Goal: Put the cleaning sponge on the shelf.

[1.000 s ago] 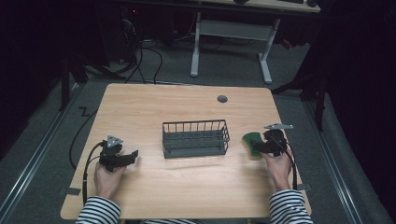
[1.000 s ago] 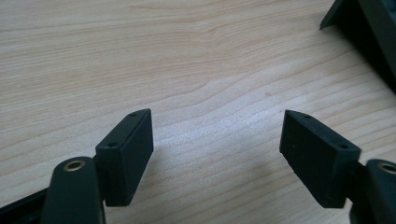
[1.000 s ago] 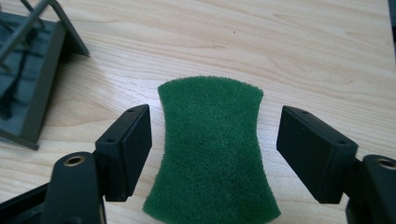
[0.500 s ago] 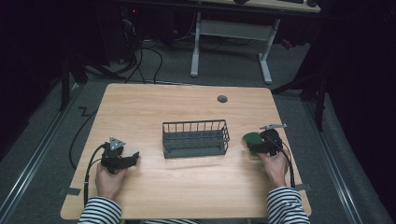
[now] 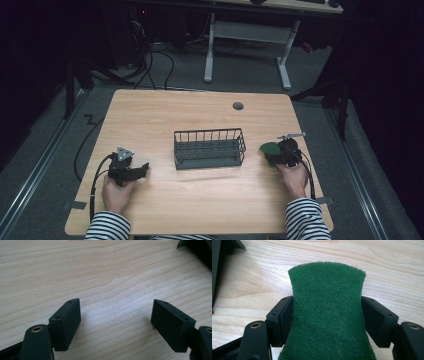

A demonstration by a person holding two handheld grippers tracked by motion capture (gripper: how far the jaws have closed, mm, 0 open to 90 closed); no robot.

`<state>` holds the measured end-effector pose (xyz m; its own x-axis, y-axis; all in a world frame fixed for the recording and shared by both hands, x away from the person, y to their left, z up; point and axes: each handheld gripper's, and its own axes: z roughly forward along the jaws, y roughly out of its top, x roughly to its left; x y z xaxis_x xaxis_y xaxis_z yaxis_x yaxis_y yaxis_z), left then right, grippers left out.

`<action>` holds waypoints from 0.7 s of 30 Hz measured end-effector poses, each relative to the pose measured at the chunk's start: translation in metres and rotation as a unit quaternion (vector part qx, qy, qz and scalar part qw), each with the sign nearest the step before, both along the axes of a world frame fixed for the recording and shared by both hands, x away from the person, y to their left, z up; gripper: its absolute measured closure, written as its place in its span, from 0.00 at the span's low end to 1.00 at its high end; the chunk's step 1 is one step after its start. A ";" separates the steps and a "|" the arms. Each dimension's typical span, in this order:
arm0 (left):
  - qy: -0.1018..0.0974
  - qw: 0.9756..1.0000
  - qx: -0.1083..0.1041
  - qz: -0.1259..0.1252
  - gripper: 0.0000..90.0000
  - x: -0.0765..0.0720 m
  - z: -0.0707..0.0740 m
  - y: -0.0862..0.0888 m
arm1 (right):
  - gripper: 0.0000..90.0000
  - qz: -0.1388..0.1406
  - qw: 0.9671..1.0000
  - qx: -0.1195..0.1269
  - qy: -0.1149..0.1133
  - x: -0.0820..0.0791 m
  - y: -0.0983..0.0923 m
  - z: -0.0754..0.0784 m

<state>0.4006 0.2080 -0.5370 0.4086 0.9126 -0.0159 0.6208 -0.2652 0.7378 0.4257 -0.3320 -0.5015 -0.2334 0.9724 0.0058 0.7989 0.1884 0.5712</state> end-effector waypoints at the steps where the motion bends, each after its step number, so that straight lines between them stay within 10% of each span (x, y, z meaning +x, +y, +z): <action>1: 0.000 1.000 0.001 0.000 0.27 0.000 0.000 0.000 | 0.34 0.001 1.000 -0.001 0.001 0.000 0.000 0.000; 21: 0.000 1.000 0.000 0.003 0.28 0.000 0.000 0.000 | 0.35 0.026 0.998 0.037 -0.040 -0.015 -0.003 0.021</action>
<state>0.4006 0.2078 -0.5370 0.4037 0.9148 -0.0152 0.6216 -0.2621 0.7382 0.4111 -0.3347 -0.4802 -0.2865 0.9565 0.0556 0.7405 0.1842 0.6463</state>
